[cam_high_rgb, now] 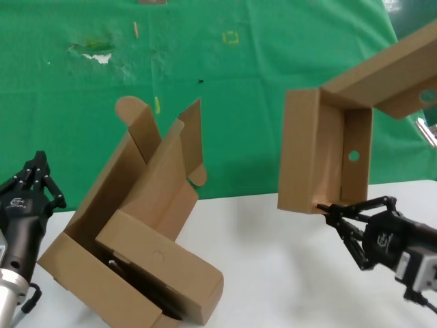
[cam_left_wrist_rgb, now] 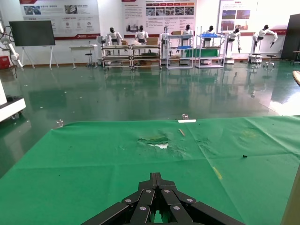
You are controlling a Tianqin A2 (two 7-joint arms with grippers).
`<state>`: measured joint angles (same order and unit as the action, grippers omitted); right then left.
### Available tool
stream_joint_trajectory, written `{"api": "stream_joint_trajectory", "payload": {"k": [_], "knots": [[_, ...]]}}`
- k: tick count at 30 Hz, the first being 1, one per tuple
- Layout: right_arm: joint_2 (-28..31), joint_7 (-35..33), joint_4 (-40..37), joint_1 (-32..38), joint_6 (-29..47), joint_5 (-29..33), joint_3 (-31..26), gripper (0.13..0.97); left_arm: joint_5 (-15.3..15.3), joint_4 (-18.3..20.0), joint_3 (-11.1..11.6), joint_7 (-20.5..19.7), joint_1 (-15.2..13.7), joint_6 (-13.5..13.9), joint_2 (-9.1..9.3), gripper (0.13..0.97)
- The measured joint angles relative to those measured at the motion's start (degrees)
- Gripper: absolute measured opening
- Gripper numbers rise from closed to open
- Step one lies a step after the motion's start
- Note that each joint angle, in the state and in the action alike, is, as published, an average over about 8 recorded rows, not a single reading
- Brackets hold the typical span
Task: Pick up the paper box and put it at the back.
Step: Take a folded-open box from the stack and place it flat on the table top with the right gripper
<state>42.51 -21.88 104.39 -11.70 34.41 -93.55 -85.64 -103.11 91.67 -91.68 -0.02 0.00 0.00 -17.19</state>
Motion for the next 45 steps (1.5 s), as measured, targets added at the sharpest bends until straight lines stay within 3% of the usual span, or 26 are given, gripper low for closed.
{"api": "stream_joint_trajectory", "payload": {"k": [9, 19, 23, 32, 45], "knots": [[0.79, 22.84, -1.50, 14.61, 0.73, 22.82, -13.31, 0.138, 0.00, 0.00, 0.00, 0.00, 0.00, 0.00, 0.00, 0.140], [-2.93, 48.94, -4.61, 35.29, 15.94, 49.26, -33.22, 0.138, 0.00, 0.00, 0.00, 0.00, 0.00, 0.00, 0.00, 0.140], [-5.49, 56.59, -6.49, 41.53, 22.29, 59.72, -38.69, 0.138, 0.00, 0.00, 0.00, 0.00, 0.00, 0.00, 0.00, 0.140], [-15.26, 59.89, -12.31, 47.52, 32.03, 76.08, -39.52, 0.137, 0.00, 0.00, 0.00, 0.00, 0.00, 0.00, 0.00, 0.140], [-23.55, 58.54, -18.50, 47.97, 32.59, 84.46, -34.67, 0.152, 0.00, 0.00, 0.00, 0.00, 0.00, 0.00, 0.00, 0.140]]}}
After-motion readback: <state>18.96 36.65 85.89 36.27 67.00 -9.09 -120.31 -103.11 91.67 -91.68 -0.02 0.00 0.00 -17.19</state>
